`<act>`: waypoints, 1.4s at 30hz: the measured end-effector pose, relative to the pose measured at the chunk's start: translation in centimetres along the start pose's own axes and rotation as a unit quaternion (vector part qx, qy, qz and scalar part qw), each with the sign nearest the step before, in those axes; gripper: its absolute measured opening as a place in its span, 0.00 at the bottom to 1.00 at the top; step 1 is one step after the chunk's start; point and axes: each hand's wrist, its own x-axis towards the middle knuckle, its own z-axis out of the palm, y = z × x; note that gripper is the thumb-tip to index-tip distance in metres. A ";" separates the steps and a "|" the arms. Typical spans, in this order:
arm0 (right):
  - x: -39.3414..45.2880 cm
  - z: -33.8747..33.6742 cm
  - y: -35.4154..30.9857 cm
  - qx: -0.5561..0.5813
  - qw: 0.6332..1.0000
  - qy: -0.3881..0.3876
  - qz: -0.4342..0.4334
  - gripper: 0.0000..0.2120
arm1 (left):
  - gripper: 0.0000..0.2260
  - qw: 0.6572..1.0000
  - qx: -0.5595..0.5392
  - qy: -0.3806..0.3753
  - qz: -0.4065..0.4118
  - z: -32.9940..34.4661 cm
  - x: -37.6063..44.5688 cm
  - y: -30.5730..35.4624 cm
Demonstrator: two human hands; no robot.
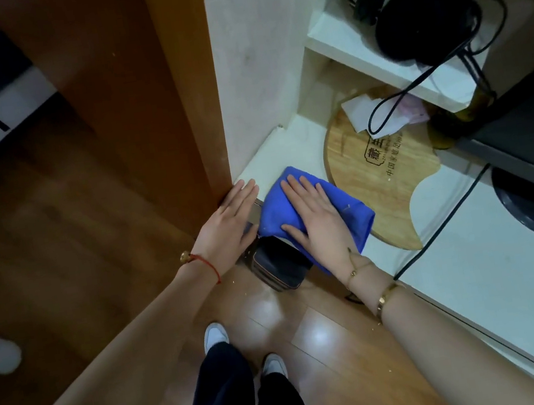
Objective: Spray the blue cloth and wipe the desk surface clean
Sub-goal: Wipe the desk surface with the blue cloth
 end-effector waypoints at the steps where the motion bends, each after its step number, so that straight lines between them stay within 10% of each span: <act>1: 0.2 0.1 -0.1 -0.002 1.000 0.000 -0.002 0.32 | 0.28 1.000 0.003 0.001 0.002 0.0 0.0 0.1; 19: -11.2 -1.8 3.7 0.056 0.998 0.027 -0.006 0.27 | 0.27 0.999 0.019 -0.020 0.025 2.4 0.6 5.7; 42: -0.8 0.1 -1.2 0.131 0.990 0.022 0.041 0.28 | 0.31 0.998 0.068 -0.001 -0.018 0.2 0.0 1.5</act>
